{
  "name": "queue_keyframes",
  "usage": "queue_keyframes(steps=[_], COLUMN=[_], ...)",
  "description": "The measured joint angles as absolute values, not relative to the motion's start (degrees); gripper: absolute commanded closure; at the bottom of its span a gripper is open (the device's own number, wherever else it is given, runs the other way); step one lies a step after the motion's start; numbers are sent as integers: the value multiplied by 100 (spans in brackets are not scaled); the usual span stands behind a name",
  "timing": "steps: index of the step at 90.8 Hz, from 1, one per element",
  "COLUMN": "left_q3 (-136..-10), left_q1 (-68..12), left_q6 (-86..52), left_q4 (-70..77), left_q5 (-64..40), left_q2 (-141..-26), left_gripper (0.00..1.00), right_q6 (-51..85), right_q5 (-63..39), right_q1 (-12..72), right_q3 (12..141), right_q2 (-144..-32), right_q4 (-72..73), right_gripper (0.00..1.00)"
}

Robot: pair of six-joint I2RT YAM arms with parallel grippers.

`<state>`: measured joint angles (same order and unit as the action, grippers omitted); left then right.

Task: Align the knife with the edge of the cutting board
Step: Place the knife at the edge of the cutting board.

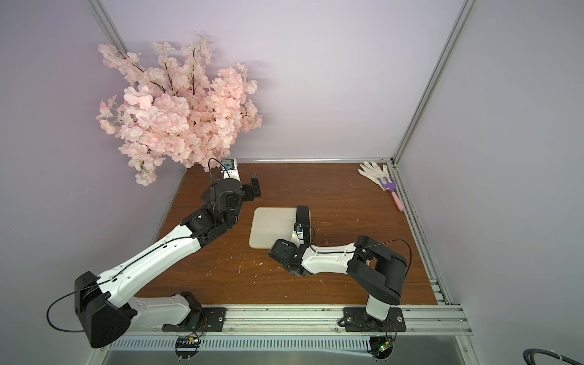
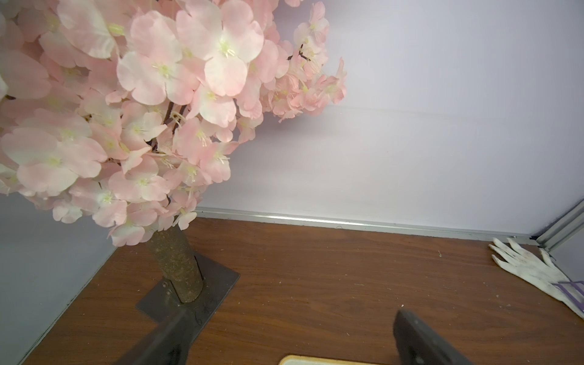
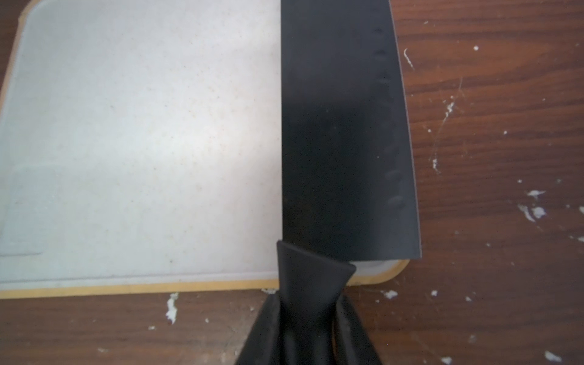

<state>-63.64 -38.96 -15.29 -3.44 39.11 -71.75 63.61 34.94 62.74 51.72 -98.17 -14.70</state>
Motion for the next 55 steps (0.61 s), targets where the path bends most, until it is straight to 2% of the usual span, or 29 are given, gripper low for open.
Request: queue_keyframes(steps=[55], left_q3=[-6364], left_q1=[-3896], left_q6=[-1653], left_q4=[-368], left_q5=[3719], left_q2=[-7175], left_gripper=[0], right_q6=[6346], right_q5=[3494], right_q1=[6259], right_q3=[5275], right_q2=[-10001], right_q4=[-1481], right_gripper=[100])
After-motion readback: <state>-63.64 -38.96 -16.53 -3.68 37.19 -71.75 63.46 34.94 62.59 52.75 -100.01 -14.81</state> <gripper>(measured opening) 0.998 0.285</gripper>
